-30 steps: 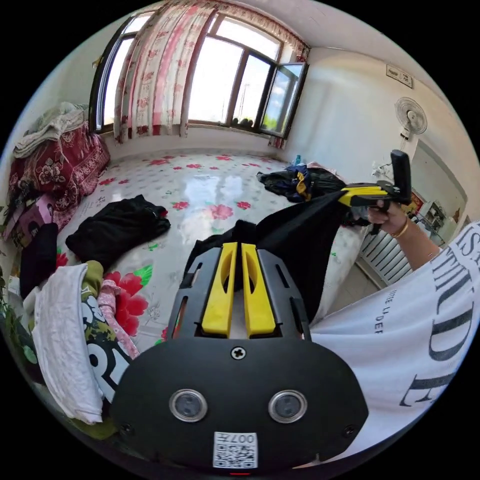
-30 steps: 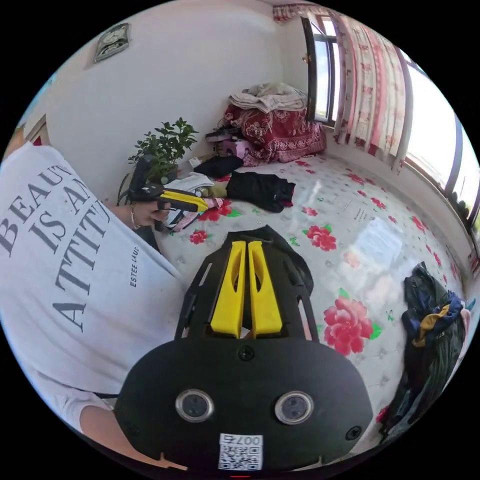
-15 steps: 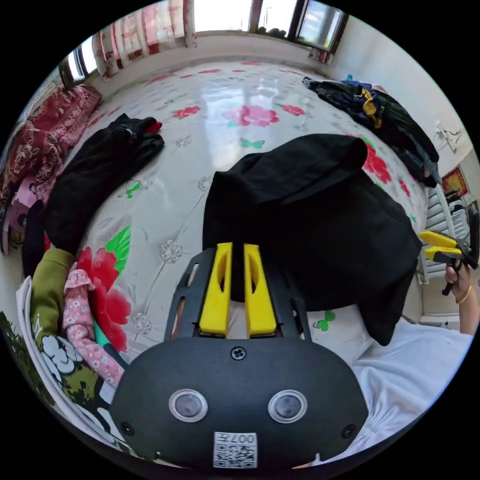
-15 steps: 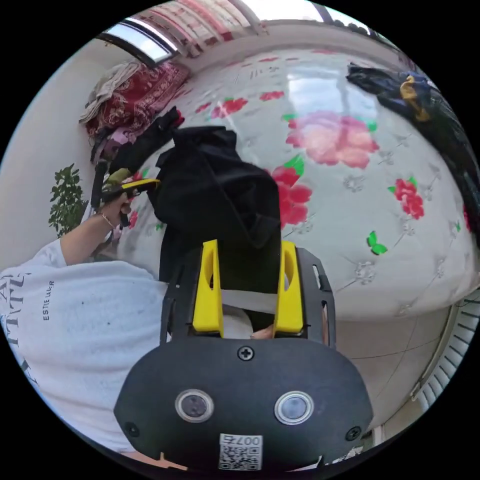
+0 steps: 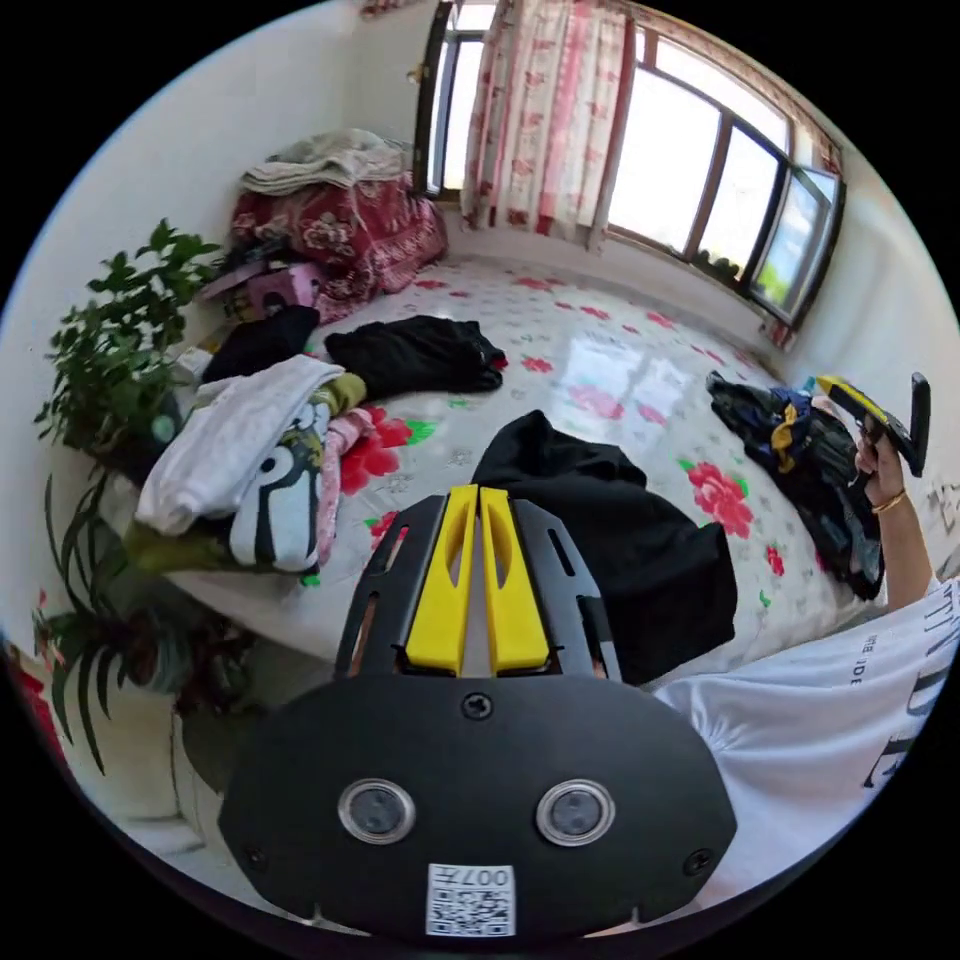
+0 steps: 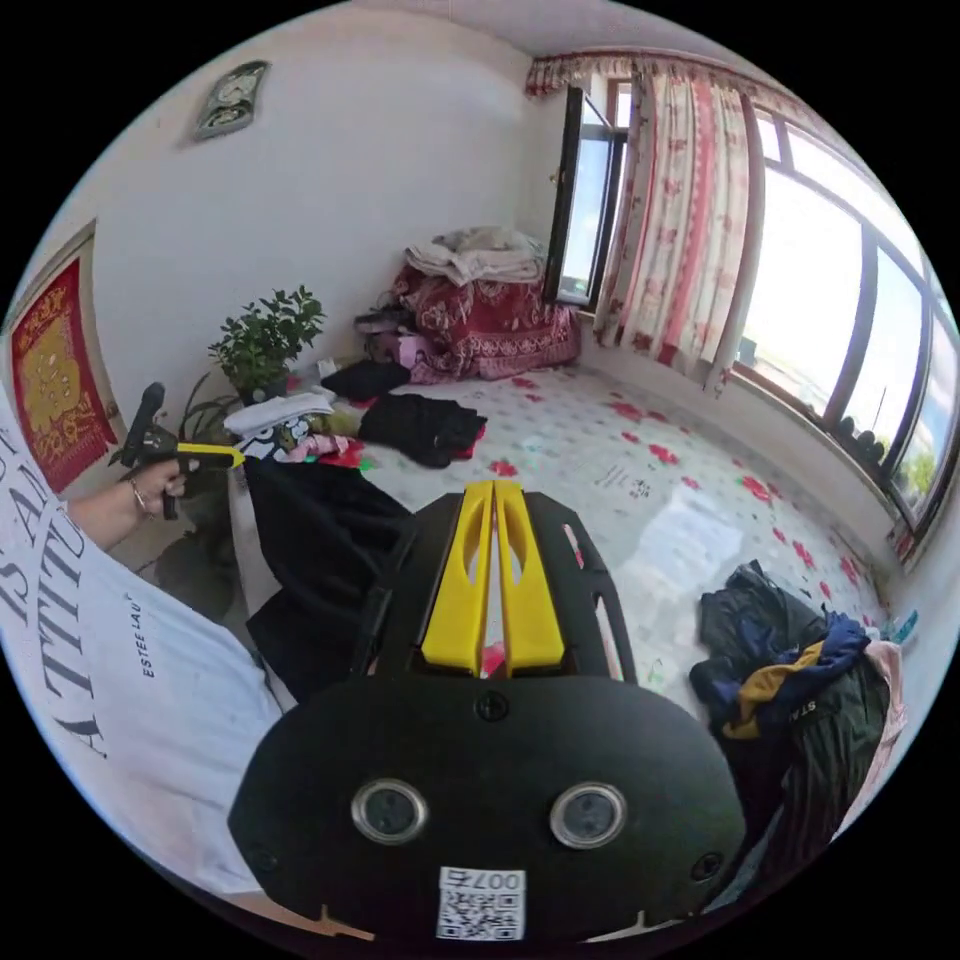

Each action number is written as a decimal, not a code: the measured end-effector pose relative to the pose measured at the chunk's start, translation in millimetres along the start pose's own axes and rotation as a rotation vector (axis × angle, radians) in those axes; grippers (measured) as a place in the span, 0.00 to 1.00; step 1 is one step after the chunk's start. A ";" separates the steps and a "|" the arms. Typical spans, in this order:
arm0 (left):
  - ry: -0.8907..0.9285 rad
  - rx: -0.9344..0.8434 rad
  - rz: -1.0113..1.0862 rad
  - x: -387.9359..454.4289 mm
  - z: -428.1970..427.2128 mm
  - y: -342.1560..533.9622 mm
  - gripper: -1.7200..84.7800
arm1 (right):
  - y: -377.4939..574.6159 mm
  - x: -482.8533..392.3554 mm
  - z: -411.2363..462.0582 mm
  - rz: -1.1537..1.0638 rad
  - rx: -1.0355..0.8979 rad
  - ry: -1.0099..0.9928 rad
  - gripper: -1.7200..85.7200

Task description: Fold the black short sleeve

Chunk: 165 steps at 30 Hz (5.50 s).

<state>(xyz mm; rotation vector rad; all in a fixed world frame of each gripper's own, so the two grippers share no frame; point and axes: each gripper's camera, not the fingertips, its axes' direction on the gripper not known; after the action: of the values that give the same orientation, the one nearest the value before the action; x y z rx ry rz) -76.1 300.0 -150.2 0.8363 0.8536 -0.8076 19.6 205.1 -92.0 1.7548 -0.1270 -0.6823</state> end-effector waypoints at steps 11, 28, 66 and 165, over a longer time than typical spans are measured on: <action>-0.096 -0.118 -0.201 55.4 -16.3 101.7 0.12 | 156.4 -41.5 165.5 0.172 -0.678 -0.555 0.15; 0.113 -0.428 0.081 57.3 149.6 -8.7 0.01 | 92.7 -68.2 212.6 0.160 -0.774 -0.475 0.02; 0.187 -0.237 -0.407 33.6 31.6 86.1 0.15 | 69.4 91.3 129.0 0.224 -0.688 -0.178 0.12; 0.402 -0.213 -0.478 -83.2 103.8 -108.4 0.11 | -22.8 330.0 92.0 0.696 -0.392 -0.213 0.04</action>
<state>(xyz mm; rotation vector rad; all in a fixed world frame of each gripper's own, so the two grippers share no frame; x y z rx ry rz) -172.2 184.7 -67.2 0.6175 1.5068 -0.9542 238.6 -6.7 -250.1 1.1456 -0.6708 -0.3417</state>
